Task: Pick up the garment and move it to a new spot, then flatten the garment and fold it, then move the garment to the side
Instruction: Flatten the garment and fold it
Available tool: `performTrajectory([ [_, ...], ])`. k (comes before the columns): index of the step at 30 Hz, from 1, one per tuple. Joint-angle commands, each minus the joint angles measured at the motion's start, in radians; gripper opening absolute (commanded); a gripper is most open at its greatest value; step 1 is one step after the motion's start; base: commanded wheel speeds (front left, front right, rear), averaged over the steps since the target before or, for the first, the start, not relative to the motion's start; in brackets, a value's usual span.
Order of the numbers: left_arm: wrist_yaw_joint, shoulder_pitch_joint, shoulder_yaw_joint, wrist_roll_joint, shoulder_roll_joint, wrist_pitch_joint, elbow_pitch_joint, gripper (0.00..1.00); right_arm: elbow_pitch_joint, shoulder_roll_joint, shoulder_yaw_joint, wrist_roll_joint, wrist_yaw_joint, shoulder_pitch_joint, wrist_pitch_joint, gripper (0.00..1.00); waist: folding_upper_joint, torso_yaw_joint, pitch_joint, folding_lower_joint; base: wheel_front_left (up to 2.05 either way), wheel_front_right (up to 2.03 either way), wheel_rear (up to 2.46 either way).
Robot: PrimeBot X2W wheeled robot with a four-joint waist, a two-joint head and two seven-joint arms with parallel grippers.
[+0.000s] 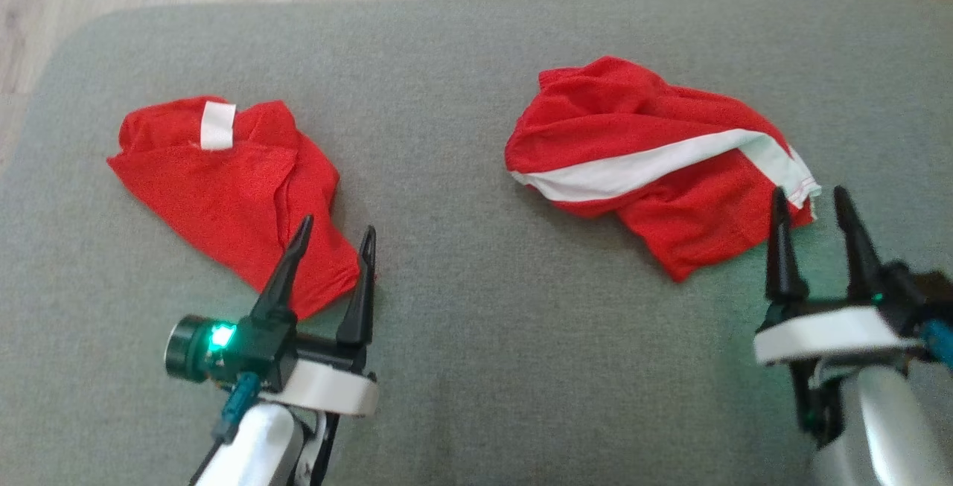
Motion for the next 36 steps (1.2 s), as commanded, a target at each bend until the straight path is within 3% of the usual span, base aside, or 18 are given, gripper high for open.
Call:
performTrajectory([
  [1, -0.006, -0.055, 0.051, 0.014, 0.003, -0.009, -0.031, 1.0, 0.008, -0.005, -0.006, -0.033, -0.001, -0.07, 0.003, 1.0, -0.0001, 0.014, 0.02, 0.0, 0.0, 0.0, 0.0],
  [9, -0.055, -0.067, 0.094, 0.058, -0.042, -0.009, -0.048, 1.0, 0.275, -0.005, -0.157, -0.082, -0.001, -0.257, 0.095, 1.0, -0.0001, 0.046, 0.074, 0.0, 0.0, 0.0, 0.0],
  [19, -0.094, -0.067, 0.136, 0.101, -0.076, -0.009, -0.034, 1.0, 0.524, -0.005, -0.216, -0.107, -0.001, -0.385, 0.051, 1.0, -0.0001, 0.049, 0.096, 0.0, 0.0, 0.0, 0.0],
  [20, -0.099, -0.066, 0.143, 0.107, -0.082, -0.009, -0.029, 1.0, 0.553, -0.005, -0.211, -0.112, -0.001, -0.4, 0.035, 0.0, -0.0001, 0.044, 0.093, 0.0, 0.0, 0.0, 0.0],
  [26, -0.115, -0.05, 0.168, 0.117, -0.099, -0.009, -0.019, 1.0, 0.528, -0.005, -0.213, -0.165, -0.001, -0.403, -0.001, 0.0, -0.0001, 0.014, 0.062, 0.0, 0.0, 0.0, 0.0],
  [36, -0.127, -0.016, 0.195, 0.133, -0.125, -0.009, -0.016, 1.0, 0.285, -0.005, -0.265, -0.337, -0.001, -0.333, -0.005, 0.0, -0.0001, -0.032, -0.006, 0.0, 0.0, 0.0, 0.0],
])
